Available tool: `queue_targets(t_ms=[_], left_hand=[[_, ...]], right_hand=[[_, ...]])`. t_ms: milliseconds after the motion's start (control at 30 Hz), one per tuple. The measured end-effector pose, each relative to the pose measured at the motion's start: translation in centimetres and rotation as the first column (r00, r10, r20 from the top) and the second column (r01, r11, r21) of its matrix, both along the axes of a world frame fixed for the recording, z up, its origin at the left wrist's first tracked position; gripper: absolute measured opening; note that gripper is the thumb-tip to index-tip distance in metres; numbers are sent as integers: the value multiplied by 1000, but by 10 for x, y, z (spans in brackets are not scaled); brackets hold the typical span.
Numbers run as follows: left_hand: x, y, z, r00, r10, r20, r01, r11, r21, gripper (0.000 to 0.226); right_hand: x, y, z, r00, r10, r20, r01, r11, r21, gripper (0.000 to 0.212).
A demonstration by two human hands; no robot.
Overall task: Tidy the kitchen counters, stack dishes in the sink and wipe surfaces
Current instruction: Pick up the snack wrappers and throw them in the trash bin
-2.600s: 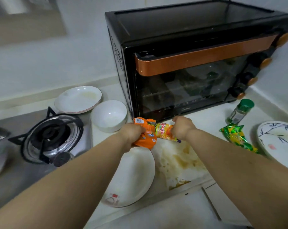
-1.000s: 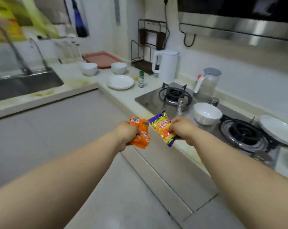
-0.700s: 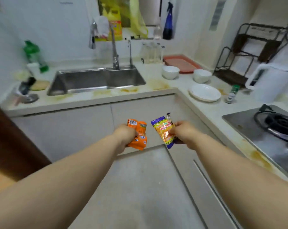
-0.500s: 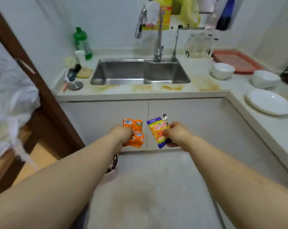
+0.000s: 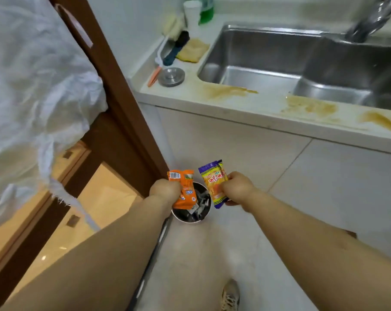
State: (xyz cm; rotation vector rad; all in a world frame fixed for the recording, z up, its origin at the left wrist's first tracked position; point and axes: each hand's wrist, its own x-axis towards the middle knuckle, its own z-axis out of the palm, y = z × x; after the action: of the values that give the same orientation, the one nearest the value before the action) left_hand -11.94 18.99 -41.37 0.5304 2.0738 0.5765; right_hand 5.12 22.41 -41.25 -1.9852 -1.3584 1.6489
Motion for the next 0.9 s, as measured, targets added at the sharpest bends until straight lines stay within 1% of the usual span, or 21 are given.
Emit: queue_targets(t_ms=[67, 133, 167, 233, 267, 333, 367, 433, 467, 500, 600, 667, 733, 767, 833, 900], left_hand=[[-7, 14, -31, 996, -18, -82, 13, 998, -64, 32], [-14, 25, -61, 993, -35, -108, 21, 992, -128, 40], [-18, 32, -84, 993, -56, -108, 35, 983, -180, 43], [-23, 43, -124, 994, -65, -88, 43, 971, -233, 45], [-26, 47, -143, 993, -74, -88, 50, 968, -245, 45], [-30, 55, -193, 986, -134, -102, 105, 963, -250, 39], [-33, 57, -221, 980, -160, -116, 125, 957, -262, 36], [-38, 61, -263, 978, -172, -118, 133, 949, -286, 35], [-41, 64, -287, 978, -172, -116, 131, 946, -296, 34], [-44, 69, -314, 978, -175, -110, 134, 942, -309, 33], [-53, 86, -367, 971, -229, -75, 195, 929, -315, 27], [-59, 95, -395, 967, -238, -87, 202, 931, -305, 26], [-63, 100, -420, 964, -255, -75, 222, 928, -301, 26], [-65, 101, -430, 960, -273, -64, 243, 922, -301, 27], [-67, 101, -444, 952, -307, -17, 284, 900, -331, 34], [-69, 100, -448, 942, -335, 0, 312, 877, -365, 33]], right_hand=[[-10, 16, -36, 999, 35, 30, -34, 998, -46, 13], [-18, 23, -64, 995, 79, 67, -75, 996, -57, 9], [-24, 28, -89, 990, 104, 93, -100, 993, -56, 13], [-30, 36, -130, 974, 164, 156, -156, 986, -65, 24], [-33, 38, -148, 971, 161, 174, -151, 986, -67, 23], [-43, 47, -200, 971, 123, 203, -111, 991, -73, 10], [-48, 51, -225, 967, 113, 229, -98, 992, -75, 12], [-57, 58, -270, 959, 117, 259, -96, 991, -94, 32], [-62, 61, -294, 959, 113, 260, -89, 991, -103, 38], [-68, 66, -321, 962, 104, 252, -80, 991, -104, 42], [-81, 79, -378, 964, 115, 240, -98, 992, -83, 45], [-90, 87, -406, 958, 130, 257, -125, 992, -34, 44], [-101, 93, -430, 952, 157, 263, -154, 988, -33, 42], [-106, 94, -439, 932, 212, 293, -205, 977, -55, 36], [-110, 96, -453, 863, 337, 376, -314, 941, -125, 20], [-107, 96, -456, 827, 354, 437, -323, 935, -146, 16]])
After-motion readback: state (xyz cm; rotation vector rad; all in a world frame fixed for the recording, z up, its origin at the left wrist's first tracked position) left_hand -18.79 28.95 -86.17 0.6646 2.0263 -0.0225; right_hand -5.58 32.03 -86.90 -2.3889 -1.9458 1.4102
